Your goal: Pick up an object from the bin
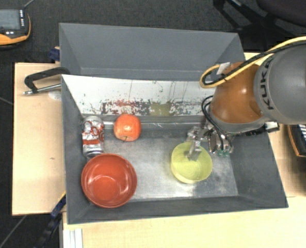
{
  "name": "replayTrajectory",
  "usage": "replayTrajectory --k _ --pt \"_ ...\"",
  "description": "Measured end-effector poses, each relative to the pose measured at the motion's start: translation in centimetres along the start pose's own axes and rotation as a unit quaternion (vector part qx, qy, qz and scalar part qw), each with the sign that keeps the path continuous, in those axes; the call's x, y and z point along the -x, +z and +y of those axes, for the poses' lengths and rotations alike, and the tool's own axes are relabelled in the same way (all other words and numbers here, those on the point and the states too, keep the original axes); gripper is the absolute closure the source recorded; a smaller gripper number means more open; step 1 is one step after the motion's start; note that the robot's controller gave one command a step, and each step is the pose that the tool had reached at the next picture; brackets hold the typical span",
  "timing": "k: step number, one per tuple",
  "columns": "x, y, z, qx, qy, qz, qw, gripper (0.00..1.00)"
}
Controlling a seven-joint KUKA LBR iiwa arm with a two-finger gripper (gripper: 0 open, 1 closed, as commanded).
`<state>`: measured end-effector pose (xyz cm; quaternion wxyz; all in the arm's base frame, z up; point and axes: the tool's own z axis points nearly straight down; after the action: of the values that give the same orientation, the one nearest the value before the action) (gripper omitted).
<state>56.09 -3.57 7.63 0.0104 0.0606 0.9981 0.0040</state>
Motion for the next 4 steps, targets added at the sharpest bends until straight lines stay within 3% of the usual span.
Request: replayTrajectory --k 1,2,3,4 --pt "-2.2 -0.1 -0.8 0.001 0.005 -0.0008 1.0000 1.00" --pt "-2.2 -0.1 -0.8 0.001 0.005 -0.0013 1.0000 0.00" --pt "-4.3 0.5 -0.6 0.001 0.019 -0.0008 0.9998 0.00" --pt "-5.2 0.4 -2.9 0.001 -0.007 -0.0010 1.0000 0.00"
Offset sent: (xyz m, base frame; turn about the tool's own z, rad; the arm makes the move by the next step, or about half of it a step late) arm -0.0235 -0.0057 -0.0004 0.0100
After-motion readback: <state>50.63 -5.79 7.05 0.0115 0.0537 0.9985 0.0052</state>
